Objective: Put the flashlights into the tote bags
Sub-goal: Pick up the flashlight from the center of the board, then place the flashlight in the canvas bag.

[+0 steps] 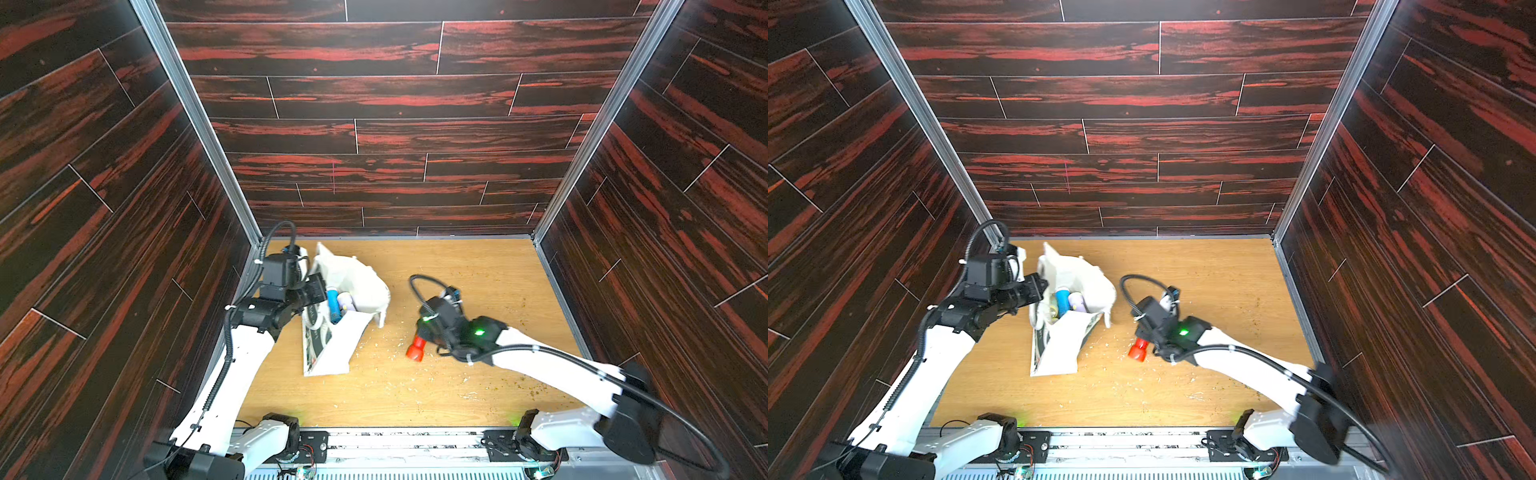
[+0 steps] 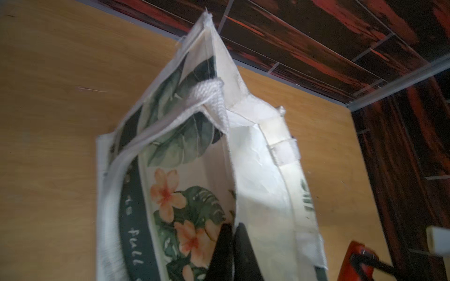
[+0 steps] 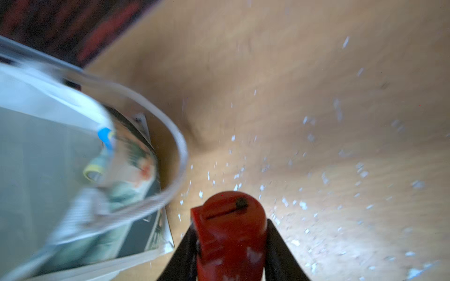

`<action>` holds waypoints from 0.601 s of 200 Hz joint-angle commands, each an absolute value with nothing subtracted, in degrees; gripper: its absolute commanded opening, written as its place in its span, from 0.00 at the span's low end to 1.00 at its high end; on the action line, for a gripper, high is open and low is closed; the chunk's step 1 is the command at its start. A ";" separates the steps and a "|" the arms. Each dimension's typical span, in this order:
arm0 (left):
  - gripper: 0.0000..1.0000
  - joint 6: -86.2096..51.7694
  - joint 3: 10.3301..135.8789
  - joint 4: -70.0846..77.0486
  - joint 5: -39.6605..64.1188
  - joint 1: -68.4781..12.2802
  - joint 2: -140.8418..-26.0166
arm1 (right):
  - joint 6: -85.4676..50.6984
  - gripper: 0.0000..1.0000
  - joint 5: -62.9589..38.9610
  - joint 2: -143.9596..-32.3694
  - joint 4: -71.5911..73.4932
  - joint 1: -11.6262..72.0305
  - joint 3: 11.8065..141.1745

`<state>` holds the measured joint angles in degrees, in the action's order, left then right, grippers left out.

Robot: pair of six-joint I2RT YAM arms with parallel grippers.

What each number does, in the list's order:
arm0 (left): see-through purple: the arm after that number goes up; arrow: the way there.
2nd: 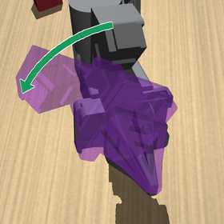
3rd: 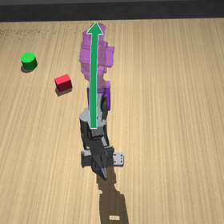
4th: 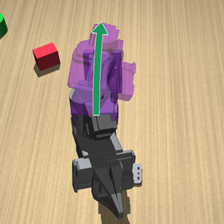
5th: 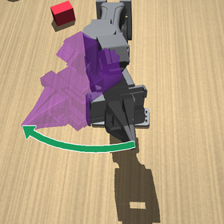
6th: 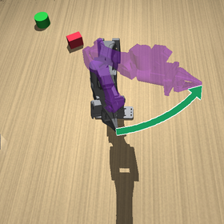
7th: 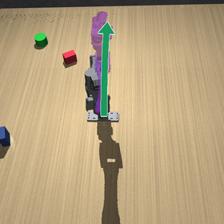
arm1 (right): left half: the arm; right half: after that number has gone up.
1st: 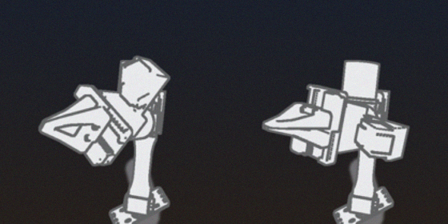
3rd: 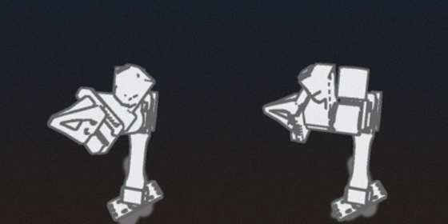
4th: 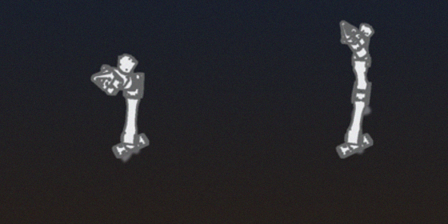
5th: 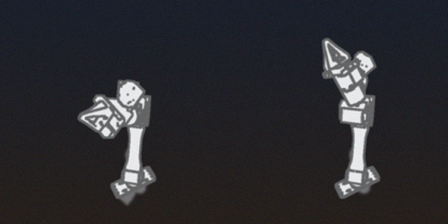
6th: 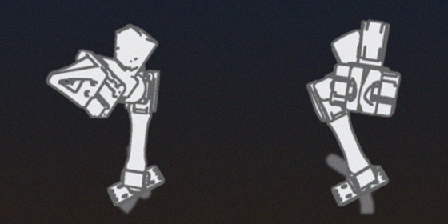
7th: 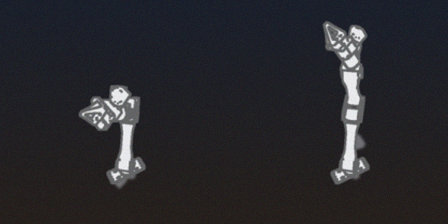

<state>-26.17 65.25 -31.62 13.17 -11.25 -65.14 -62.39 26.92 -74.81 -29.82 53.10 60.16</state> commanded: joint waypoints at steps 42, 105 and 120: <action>0.00 -26.85 66.14 -26.86 18.15 -12.68 -63.07 | -39.92 0.08 24.85 -73.98 -21.73 50.47 71.43; 0.00 -25.45 64.21 -28.38 16.10 -12.66 -60.32 | -21.78 0.07 8.78 -89.75 -18.58 48.45 91.91; 0.00 -25.32 63.71 -28.70 14.84 -12.66 -59.90 | -19.70 0.06 5.68 -94.91 -19.70 47.88 97.15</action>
<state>-26.35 64.10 -30.57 15.51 -12.45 -62.78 -27.16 13.08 -87.66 -19.09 49.01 90.54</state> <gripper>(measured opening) 0.054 0.395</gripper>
